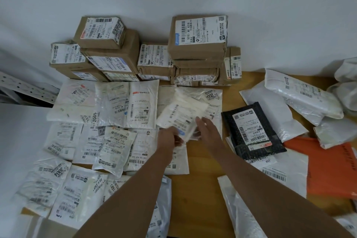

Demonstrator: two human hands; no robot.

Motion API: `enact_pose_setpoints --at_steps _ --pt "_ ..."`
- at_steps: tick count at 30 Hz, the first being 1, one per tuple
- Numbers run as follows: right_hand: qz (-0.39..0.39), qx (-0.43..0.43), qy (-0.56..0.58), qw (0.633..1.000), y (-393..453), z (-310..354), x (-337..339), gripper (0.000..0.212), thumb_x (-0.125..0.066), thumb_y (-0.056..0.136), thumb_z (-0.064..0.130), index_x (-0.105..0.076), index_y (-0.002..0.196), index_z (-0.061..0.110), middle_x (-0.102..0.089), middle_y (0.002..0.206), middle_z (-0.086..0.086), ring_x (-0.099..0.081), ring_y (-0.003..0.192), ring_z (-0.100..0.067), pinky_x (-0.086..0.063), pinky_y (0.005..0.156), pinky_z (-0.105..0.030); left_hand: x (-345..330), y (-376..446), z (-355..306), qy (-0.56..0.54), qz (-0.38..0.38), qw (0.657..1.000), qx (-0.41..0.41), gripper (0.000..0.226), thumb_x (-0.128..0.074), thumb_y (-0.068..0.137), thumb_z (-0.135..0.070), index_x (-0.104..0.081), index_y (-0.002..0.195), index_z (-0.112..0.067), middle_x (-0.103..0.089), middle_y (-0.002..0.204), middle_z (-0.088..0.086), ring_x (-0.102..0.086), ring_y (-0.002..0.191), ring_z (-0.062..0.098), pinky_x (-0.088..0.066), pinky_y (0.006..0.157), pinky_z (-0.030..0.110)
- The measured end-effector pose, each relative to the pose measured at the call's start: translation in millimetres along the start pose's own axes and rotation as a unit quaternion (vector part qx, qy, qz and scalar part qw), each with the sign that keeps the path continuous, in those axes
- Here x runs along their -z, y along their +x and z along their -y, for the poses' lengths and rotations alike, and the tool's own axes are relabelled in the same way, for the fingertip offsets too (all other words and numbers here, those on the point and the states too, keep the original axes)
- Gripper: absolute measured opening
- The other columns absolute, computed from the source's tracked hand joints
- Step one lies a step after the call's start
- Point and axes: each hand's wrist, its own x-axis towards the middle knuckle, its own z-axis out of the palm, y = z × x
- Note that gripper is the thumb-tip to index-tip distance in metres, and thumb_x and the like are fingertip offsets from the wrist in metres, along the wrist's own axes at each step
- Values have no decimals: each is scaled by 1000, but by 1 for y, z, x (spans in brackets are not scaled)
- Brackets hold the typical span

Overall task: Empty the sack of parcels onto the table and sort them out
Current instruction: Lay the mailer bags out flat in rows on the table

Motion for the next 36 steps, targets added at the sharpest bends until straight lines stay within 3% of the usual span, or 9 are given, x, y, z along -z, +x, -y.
enact_pose_setpoints --at_steps 3,5,8,11,16,23,27,32,36 --pt "-25 -54 181 982 7 3 -2 37 -65 93 14 -55 129 15 -70 118 -6 -69 104 -22 -57 87 -42 -10 -7 7 91 94 991 -24 13 -51 86 -1 -64 85 -4 -66 70 7 -57 59 17 -46 51 24" --pt "-52 -69 240 967 11 1 4 39 -65 92 7 -55 129 14 -70 118 -6 -70 103 -23 -59 81 -43 -11 -4 9 185 60 976 -95 11 -52 89 -8 -62 95 -6 -64 87 5 -57 76 19 -45 59 27" --pt "-84 -77 209 971 14 -3 17 40 -65 92 8 -56 130 16 -69 120 -4 -69 102 -20 -59 78 -40 -3 8 9 409 -67 884 -218 37 -52 91 -16 -50 128 -11 -44 132 7 -45 120 24 -45 93 36" --pt "-87 -77 182 976 15 -9 26 41 -65 93 9 -54 131 16 -68 120 -5 -69 103 -21 -58 83 -41 1 19 2 518 -63 823 -226 63 -50 93 -23 -25 150 -12 -11 159 11 -11 146 30 -25 116 45" --pt "-104 -85 178 975 16 -9 28 38 -65 93 9 -54 129 15 -69 115 -3 -69 99 -19 -57 71 -33 -6 31 -5 548 -11 822 -155 74 -46 96 -32 -6 155 -10 9 162 12 12 149 29 -5 120 45" --pt "-91 -80 182 976 18 -8 26 37 -64 93 9 -55 128 17 -70 113 -1 -71 96 -16 -58 75 -37 -5 33 4 530 -3 829 -178 68 -46 94 -27 -18 152 -8 0 163 9 5 150 27 -10 120 44" --pt "-103 -77 172 977 19 -5 27 32 -65 93 9 -56 123 16 -70 106 2 -71 84 -9 -56 62 -27 -4 33 4 534 -1 824 -187 64 -46 93 -22 -22 151 -7 -4 162 8 1 150 26 -13 121 44" --pt "-122 -78 178 973 19 -8 29 37 -67 92 12 -56 127 16 -69 118 -4 -69 101 -20 -58 77 -39 -3 31 6 529 4 826 -196 64 -47 93 -22 -25 151 -7 -9 162 6 -3 150 25 -12 122 43" --pt "-124 -79 184 972 18 -2 25 37 -67 92 12 -56 127 17 -70 115 -3 -70 97 -18 -57 68 -34 -3 31 6 519 2 832 -197 62 -48 92 -20 -28 149 -6 -13 161 7 -6 150 25 -15 121 44"
